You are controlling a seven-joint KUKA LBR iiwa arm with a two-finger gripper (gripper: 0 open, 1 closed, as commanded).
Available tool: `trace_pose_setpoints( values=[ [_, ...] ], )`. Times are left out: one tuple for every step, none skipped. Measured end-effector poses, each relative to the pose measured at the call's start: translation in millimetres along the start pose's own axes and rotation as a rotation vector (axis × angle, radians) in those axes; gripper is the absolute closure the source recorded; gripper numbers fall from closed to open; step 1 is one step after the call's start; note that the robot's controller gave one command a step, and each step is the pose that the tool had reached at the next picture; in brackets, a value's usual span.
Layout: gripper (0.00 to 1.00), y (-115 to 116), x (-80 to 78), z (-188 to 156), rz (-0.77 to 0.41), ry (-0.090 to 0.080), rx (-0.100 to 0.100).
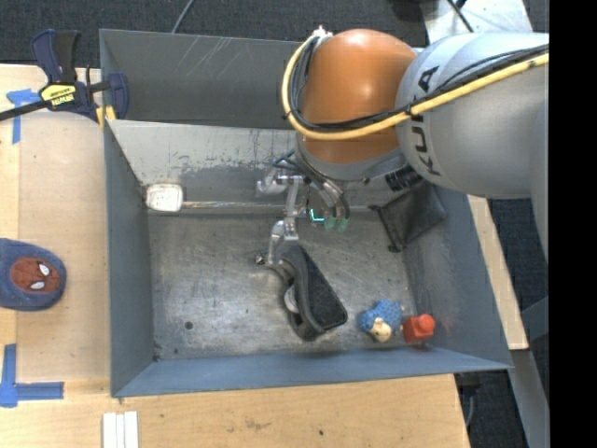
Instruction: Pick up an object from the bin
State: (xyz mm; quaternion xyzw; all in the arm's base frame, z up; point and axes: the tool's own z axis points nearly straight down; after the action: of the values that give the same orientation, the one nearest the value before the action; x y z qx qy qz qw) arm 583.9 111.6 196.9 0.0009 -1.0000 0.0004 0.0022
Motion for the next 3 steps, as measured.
trace_pose_setpoints(
  values=[
    [0.0, -47.0, -1.0, 125.1, 0.106, -0.011, -0.006],
    [0.0, -55.1, 10.4, 94.7, 0.133, -0.01, -0.002],
    [0.0, -57.8, 11.5, 96.7, 0.255, -0.006, -0.002]
  ],
)
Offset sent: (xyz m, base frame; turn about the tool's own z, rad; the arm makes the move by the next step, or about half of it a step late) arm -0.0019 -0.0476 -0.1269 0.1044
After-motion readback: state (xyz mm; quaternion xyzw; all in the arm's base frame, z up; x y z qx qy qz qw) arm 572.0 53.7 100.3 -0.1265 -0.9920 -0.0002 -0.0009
